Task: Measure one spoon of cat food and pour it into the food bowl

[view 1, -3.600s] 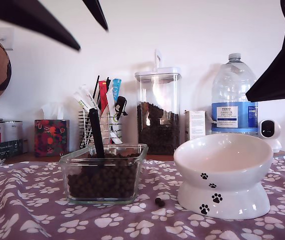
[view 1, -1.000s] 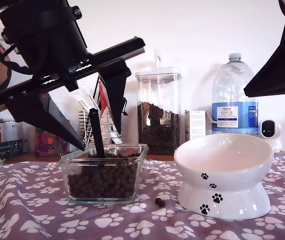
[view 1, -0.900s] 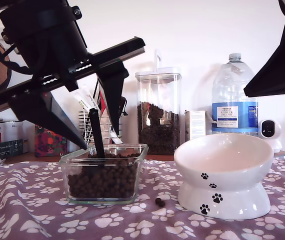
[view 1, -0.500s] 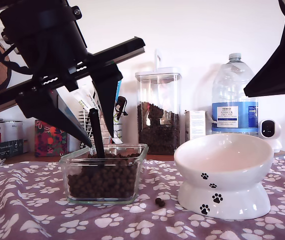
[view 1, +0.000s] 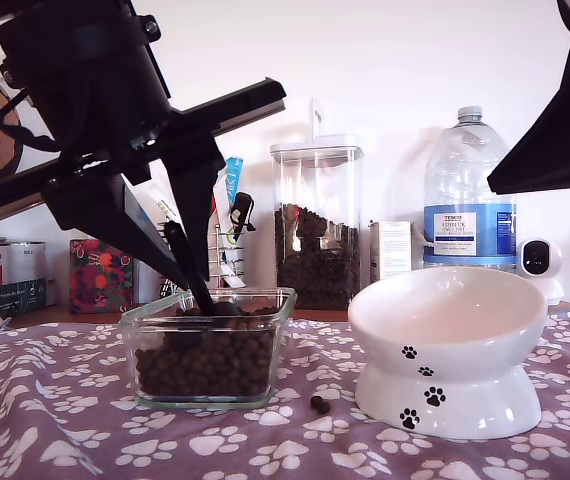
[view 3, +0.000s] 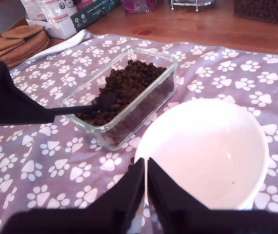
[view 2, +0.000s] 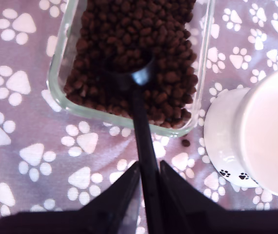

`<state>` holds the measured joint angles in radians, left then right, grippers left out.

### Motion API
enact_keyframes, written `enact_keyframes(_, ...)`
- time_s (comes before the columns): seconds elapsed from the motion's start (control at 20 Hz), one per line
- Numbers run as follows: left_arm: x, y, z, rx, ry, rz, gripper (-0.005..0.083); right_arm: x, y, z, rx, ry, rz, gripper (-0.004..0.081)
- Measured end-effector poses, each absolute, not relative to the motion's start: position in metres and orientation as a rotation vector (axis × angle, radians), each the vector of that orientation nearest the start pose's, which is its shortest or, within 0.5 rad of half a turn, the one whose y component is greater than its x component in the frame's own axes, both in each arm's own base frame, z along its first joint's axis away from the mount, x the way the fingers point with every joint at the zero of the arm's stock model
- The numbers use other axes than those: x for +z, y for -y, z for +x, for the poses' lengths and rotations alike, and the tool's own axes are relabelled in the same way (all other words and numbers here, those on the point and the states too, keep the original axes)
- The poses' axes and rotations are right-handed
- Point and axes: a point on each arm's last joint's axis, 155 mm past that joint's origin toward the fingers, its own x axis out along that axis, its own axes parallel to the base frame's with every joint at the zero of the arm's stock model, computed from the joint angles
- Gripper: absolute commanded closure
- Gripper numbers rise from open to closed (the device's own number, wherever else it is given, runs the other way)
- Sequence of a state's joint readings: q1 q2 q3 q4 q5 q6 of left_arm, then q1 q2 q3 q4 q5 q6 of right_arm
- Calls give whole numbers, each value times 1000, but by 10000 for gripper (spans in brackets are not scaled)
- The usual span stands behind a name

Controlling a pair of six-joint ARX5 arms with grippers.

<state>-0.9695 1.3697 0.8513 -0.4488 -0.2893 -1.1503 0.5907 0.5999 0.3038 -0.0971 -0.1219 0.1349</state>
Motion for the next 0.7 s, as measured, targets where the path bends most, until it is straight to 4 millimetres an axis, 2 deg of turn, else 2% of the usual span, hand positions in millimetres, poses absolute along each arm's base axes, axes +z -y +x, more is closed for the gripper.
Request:
enact_keyframes(0.25,92,254,243,-83,-1000,-471,712,143,-177,224,675,-437,34,765)
enact_keyframes(0.45,90,250,244,-87,-1002,-429,793,143,-177,224,672,-442,50,765)
enact_keyframes(0.7,91,247,247,-90,-985,-395,793,143,-177,224,671,-444,55,765)
